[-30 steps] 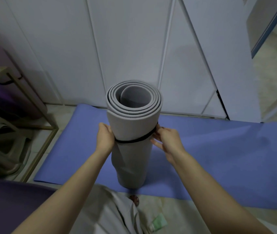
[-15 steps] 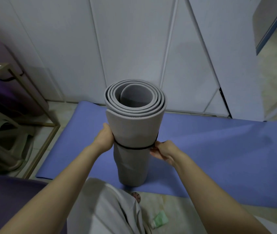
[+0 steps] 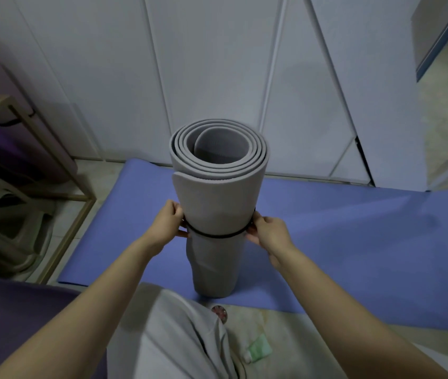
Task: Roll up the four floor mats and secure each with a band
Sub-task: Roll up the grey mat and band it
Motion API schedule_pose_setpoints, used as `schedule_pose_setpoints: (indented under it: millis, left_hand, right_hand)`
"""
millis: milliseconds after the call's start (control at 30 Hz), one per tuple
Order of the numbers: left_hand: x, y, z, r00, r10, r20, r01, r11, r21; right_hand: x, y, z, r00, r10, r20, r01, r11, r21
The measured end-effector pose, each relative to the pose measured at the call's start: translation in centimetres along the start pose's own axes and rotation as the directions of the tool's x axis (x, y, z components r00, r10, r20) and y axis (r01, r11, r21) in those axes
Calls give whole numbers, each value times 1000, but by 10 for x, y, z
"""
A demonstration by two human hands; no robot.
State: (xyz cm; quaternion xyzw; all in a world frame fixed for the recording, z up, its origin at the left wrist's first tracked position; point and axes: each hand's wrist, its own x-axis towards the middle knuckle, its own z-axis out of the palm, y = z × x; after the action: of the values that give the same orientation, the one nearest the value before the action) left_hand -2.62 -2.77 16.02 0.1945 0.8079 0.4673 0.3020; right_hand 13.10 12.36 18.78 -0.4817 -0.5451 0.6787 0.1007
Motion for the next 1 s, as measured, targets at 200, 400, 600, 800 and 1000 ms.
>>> schedule_pose_setpoints:
  millis: [200,400,600,800,1000]
  left_hand:
    - [-33,15,15,1000,19,-5,-20,987,-161]
    - [-45,23,32,997,-36,-63,19,969,-246]
    - [-24,34,12,991,57,-120,-90,950,-298]
    - [-10,42,-8,997,75,-26,-79,961,-266]
    - [-4,31,-9,986,68,153,-59,997,-58]
  right_hand:
    - [2,-16,-14,1000,-21,2,21,999,29]
    - [12,-29,-27,1000,21,-3,-22,999,-42]
    - [18,-29,-25,997,-46,54,56,980,-193]
    - [17,-18,-25,994,-15,106,17,1000,-16]
    - [20,-11,-34,994,-18,108,25,997,-68]
